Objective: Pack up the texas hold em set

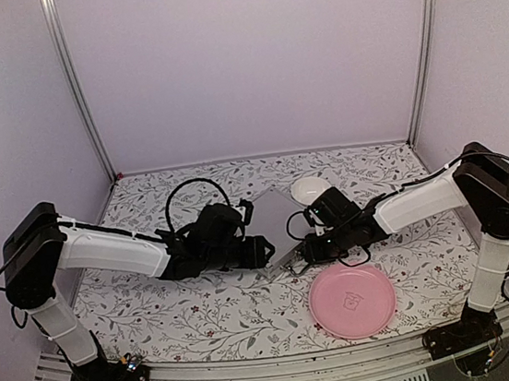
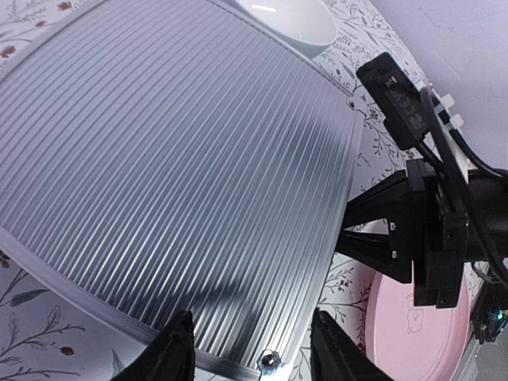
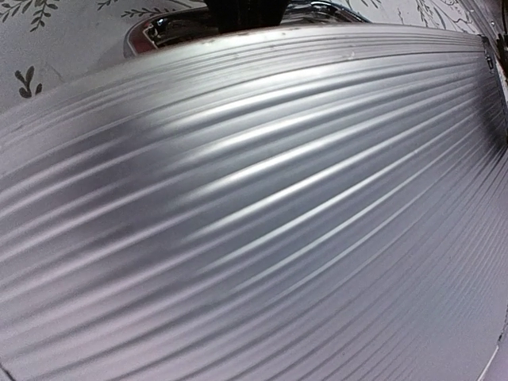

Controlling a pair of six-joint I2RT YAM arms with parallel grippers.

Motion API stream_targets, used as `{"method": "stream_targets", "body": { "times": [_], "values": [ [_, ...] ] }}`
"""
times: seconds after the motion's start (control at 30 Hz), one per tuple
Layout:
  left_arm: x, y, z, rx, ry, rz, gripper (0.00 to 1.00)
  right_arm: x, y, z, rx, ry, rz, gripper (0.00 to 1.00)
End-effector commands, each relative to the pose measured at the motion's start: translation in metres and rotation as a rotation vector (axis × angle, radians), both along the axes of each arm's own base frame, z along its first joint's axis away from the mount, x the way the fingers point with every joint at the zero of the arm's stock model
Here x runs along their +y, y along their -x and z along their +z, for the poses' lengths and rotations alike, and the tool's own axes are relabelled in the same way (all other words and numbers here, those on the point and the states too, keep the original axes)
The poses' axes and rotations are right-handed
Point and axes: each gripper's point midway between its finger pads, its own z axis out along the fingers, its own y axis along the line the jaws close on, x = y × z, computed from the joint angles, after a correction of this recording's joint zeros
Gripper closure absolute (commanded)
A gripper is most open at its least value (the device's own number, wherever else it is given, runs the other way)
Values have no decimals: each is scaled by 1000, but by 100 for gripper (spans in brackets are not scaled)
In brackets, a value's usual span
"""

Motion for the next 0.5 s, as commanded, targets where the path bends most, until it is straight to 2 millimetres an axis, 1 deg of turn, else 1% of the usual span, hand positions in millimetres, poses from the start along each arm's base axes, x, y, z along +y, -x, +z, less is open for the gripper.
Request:
{"method": "stream_targets", "body": {
  "times": [0.0, 0.2, 0.47],
  "values": [
    [20, 9, -32, 70, -90, 16, 50, 4, -5, -8, -1, 3, -16, 97],
    [19, 9, -31, 70, -85, 14, 50, 5, -4, -11, 12, -9, -21, 97],
    [16, 12, -30, 69, -76, -1, 50, 16, 0, -15, 70, -70, -37, 97]
  ]
}}
